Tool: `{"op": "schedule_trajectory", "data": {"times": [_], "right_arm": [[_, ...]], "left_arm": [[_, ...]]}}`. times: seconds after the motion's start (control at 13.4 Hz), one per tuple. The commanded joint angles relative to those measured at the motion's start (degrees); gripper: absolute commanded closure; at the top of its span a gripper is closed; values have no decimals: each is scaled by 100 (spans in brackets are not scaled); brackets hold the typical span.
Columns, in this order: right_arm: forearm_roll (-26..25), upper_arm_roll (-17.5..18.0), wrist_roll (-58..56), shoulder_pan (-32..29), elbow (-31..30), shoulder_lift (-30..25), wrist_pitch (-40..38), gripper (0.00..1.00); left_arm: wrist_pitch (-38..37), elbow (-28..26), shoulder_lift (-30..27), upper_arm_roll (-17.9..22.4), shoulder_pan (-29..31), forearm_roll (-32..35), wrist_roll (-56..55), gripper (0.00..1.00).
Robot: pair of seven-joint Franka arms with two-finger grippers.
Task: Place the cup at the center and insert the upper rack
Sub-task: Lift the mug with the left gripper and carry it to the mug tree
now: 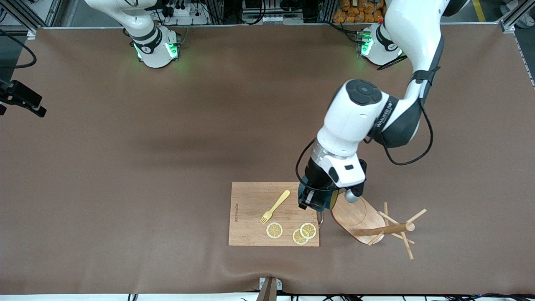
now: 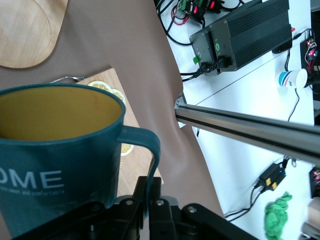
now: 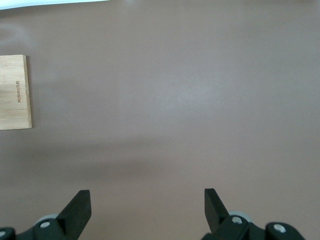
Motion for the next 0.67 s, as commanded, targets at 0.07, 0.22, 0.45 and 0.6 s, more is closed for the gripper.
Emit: {"op": "schedule_trajectory", "data": {"times": [0.07,0.22,0.45,0.6], "right_arm": [[90,-21,91,13,97,14,-81,0],[90,-21,91,13,97,14,-81,0],[90,-21,82,13,97,14,-81,0],[90,-21,73,13,88,14,-81,0]], "left_arm": [[125,-95,-46,-50,535,-621,142,100],[125,-95,-28,-50,694,-1043,186,100],[133,-95,60,-50,809,-1562,291,100],[133,-113,69,-50,967,-1616,309,100]]}}
